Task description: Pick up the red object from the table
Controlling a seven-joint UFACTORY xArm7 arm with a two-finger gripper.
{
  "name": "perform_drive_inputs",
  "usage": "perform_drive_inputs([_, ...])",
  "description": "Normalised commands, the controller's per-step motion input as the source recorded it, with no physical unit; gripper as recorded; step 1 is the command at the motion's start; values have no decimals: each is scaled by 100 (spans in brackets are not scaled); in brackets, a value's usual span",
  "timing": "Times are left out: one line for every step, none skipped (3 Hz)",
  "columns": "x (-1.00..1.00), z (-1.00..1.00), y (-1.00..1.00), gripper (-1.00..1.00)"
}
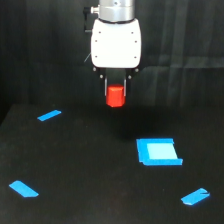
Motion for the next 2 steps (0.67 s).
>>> perform_drive_inputs([-3,2,6,-84])
perform_drive_inputs([9,4,-7,-97])
